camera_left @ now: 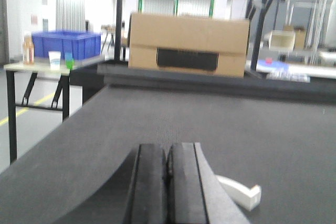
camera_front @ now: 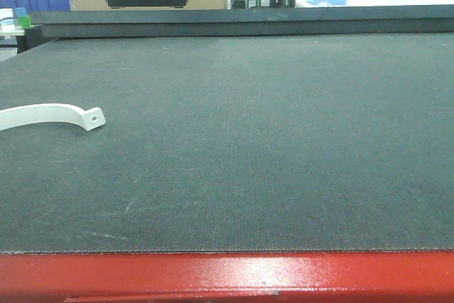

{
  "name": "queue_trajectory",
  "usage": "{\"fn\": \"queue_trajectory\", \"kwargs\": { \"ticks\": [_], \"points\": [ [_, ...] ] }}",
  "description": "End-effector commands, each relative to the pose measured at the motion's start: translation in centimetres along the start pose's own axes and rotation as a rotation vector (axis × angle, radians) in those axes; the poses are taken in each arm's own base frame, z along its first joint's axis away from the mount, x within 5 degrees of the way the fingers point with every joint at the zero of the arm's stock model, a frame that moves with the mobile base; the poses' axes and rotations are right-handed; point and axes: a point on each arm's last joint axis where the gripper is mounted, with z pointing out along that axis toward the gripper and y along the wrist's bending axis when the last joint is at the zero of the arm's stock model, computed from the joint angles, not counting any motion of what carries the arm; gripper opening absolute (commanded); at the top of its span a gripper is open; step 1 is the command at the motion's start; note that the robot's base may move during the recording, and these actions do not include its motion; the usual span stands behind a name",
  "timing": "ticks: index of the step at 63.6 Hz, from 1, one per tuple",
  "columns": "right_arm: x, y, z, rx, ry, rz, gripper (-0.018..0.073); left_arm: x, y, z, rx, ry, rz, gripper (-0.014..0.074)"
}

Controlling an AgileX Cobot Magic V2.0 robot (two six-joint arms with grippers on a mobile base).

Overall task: Grab PVC pipe and place in blue bin
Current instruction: 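Lower both grippers over the white curved PVC pipe piece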

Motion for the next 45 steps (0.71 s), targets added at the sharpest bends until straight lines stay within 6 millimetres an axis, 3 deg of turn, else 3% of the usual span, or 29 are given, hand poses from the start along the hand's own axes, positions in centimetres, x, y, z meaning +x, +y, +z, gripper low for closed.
{"fn": "queue_trajectory", "kwargs": {
  "ticks": [1,12,23,35,45],
  "points": [
    [-0.9,0.0,-0.1,-0.001,-0.092,-0.012,-0.0162,-0.6,0.0,-0.1,-0.002,-0.063,-0.040,-0.0111],
    [-1.2,0.0,-0.1,-0.002,-0.113,-0.012,-0.0162,-0.5,0.2,-0.1,-0.018,-0.050,-0.186,-0.0111],
    [-2.7,0.1,-0.3,-0.002,-0.125,-0.012,-0.0162,-2.8,-0.1,0.3,-0.001,-0.028,-0.131,-0.0111],
    [-4.9,0.2,-0.7,-0.003,-0.172,-0.012,-0.0162,-6.5,-0.4,2.1,0.007,0.059,-0.052,-0.0111],
    [-8.4,0.3,-1.4,-0.005,-0.212,-0.012,-0.0162,-10.4,-0.7,4.5,0.012,0.143,-0.050,-0.0111]
  ]
}}
